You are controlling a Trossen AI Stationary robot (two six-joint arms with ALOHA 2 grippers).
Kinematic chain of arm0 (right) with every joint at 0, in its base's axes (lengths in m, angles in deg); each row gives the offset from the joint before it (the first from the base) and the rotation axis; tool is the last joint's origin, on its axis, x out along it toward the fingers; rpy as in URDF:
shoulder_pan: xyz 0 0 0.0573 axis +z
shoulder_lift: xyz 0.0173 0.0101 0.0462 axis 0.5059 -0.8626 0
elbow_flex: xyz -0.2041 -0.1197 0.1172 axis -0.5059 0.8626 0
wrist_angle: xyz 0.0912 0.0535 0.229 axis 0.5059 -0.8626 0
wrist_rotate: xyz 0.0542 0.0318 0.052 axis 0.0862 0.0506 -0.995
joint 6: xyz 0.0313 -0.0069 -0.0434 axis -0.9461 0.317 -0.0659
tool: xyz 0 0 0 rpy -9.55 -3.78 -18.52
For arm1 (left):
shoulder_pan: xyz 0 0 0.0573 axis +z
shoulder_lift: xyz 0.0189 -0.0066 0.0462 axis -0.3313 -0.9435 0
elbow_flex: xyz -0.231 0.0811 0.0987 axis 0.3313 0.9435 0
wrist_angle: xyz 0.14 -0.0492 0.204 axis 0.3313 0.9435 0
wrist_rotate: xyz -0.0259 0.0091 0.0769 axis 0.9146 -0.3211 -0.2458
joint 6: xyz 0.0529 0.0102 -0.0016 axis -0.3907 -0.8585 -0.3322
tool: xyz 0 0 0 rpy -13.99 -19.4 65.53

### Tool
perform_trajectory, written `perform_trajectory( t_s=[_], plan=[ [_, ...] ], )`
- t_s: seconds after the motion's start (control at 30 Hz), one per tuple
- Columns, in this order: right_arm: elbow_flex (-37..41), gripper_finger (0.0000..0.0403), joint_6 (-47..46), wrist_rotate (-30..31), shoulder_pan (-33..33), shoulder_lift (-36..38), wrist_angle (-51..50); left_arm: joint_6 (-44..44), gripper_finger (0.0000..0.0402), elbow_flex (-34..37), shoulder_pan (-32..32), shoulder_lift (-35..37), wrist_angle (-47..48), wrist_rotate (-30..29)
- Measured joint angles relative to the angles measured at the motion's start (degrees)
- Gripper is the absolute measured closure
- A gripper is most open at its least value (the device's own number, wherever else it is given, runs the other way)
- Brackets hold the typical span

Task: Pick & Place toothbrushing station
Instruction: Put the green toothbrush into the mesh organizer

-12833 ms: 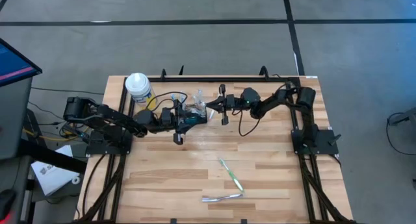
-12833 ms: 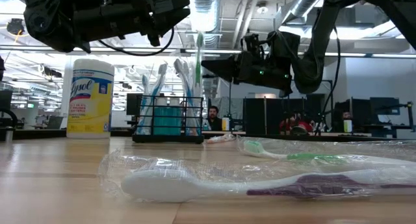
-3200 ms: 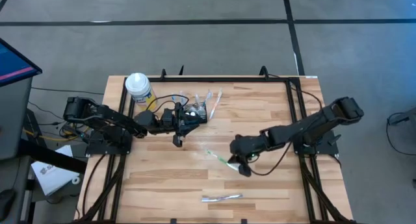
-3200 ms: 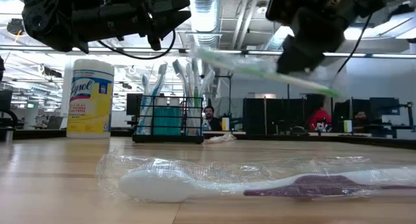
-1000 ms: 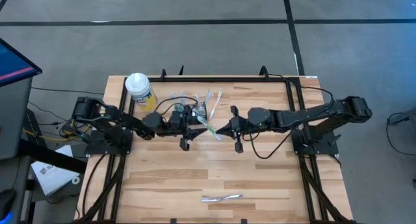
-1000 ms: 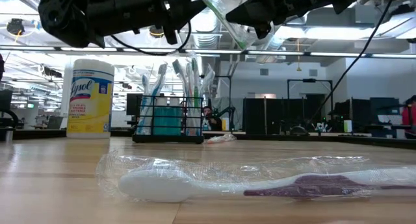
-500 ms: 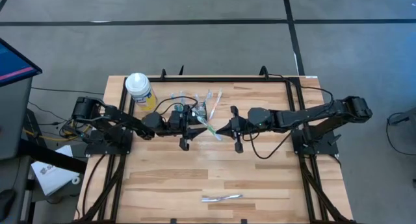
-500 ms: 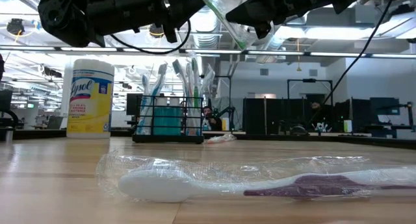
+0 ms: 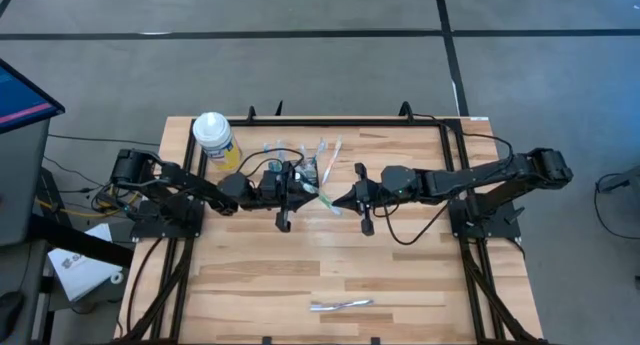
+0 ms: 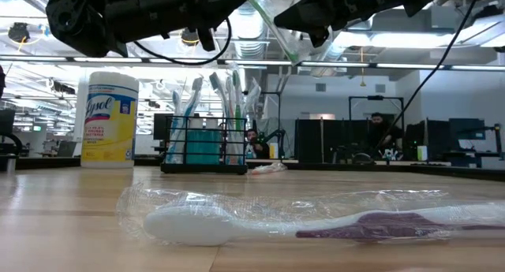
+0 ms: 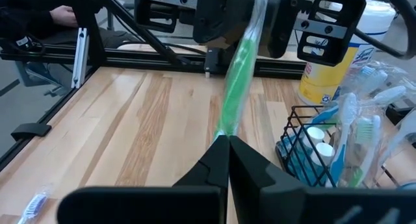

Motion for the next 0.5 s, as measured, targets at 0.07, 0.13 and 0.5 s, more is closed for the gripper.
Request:
perform_trajectory(
  t_s=[0.07, 0.13, 0.5],
  plan=[
    [0.0, 0.0403, 0.0, 0.0, 0.0, 0.0, 0.0, 0.0, 0.0390, 0.0, -0.2, 0.0, 0.0, 0.0],
    [0.0, 0.0403, 0.0, 0.0, 0.0, 0.0, 0.0, 0.0, 0.0391, 0.0, -0.4, 0.0, 0.0, 0.0],
    [0.0, 0.0335, 0.7, 0.0, 0.0, 0.0, 0.2, 0.1, 0.0396, 0.0, -0.4, 1.8, 1.3, 0.0]
  ],
)
